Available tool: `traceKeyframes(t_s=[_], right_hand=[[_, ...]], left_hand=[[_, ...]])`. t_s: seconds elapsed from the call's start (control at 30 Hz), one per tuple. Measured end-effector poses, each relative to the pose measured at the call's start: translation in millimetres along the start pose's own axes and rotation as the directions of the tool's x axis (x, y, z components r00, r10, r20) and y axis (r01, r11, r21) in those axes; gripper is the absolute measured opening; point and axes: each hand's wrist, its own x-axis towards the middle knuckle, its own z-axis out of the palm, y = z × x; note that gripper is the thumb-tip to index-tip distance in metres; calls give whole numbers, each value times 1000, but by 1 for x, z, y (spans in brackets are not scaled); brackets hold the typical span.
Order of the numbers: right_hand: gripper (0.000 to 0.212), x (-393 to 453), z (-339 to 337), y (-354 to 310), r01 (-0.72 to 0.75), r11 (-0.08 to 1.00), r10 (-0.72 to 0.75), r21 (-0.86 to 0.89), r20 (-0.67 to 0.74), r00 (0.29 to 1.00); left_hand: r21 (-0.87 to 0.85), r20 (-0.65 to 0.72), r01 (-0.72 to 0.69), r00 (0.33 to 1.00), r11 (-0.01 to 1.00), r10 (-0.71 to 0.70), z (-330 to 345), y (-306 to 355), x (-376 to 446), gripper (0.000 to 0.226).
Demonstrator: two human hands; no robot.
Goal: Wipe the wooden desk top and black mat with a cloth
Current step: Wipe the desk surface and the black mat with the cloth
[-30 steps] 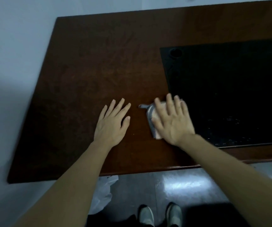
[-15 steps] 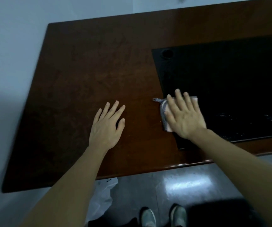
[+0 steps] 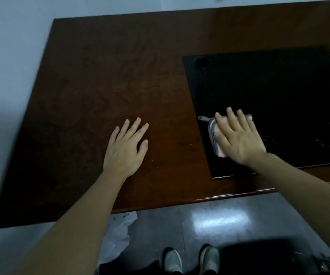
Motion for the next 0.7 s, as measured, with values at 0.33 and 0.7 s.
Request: traceKeyframes(t_s=[0.33,0.7], right_hand=[[64,-84,17,-135,292,954,-288,76,-58,956],[71,-52,15,14,-219,969,223,113,-25,974]], left_hand=[[-18,7,-1,1000,1000,1,-3,2,1,51],[-8,24,-1,1000,1000,1,-3,-1,3,59]])
